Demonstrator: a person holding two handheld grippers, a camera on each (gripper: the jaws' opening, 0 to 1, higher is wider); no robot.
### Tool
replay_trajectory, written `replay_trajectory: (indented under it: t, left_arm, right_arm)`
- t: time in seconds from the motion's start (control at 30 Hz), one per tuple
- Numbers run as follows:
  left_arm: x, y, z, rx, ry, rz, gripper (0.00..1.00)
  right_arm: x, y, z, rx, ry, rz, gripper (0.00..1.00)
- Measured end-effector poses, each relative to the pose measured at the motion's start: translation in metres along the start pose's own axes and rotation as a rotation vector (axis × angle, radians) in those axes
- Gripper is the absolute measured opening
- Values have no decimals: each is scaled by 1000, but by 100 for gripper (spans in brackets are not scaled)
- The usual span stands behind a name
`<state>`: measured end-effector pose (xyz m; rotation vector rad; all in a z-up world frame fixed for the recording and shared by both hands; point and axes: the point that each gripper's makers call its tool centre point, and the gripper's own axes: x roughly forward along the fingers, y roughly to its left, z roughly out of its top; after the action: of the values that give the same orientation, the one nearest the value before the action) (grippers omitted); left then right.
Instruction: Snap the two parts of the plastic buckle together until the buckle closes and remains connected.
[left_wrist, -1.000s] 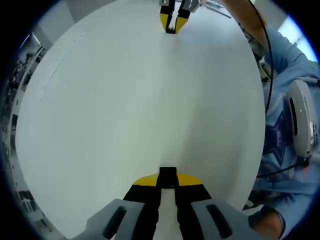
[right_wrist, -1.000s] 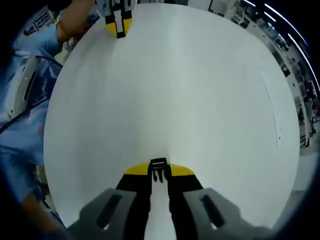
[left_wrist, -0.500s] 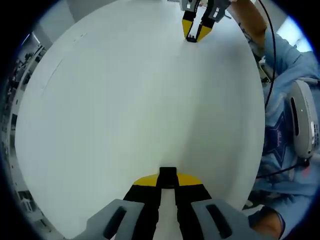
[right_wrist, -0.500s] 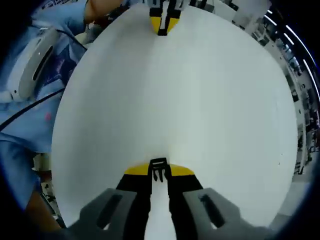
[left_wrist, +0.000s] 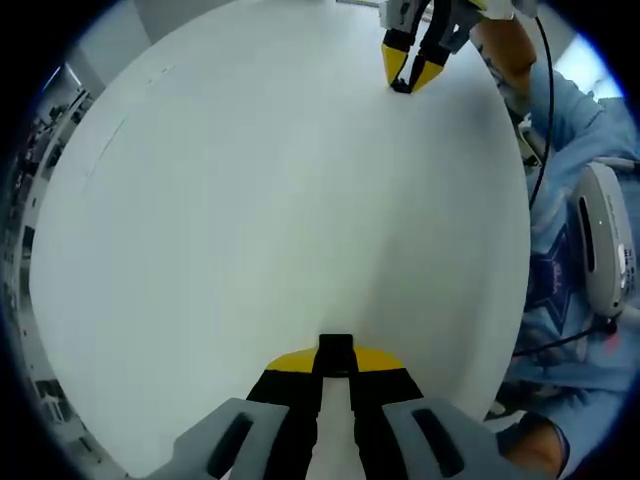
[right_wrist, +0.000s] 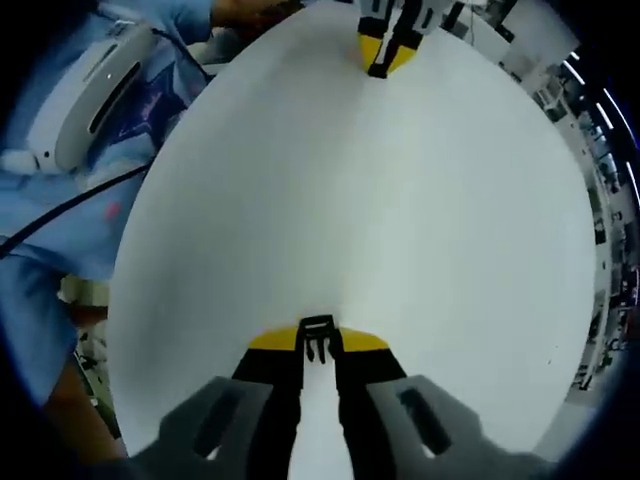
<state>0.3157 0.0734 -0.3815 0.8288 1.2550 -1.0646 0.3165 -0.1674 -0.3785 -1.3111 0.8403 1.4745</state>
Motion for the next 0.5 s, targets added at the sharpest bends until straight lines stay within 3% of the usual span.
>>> replay_trajectory:
  t: [0.17,0.23,0.3,0.33,0.4,0.5]
  left_arm:
    - [0,0,0,1,1,1,10]
    - [0,0,1,3,1,1,10]
    - [0,0,1,6,0,0,10]
    - [0,0,1,6,0,-2,10]
    - [1,-1,1,5,-1,-5,10]
    - [1,-1,1,11,-7,-8,10]
  right_arm:
    - [-2,0,0,-1,-34,-64,12]
    - [-3,-4,0,25,-67,-133,15]
    - [-7,-3,-3,81,-144,-244,16]
    - [-8,-3,-3,86,-166,-273,15]
    - [-11,2,-9,181,-230,-363,11]
    - [-13,7,-14,191,-261,-454,7]
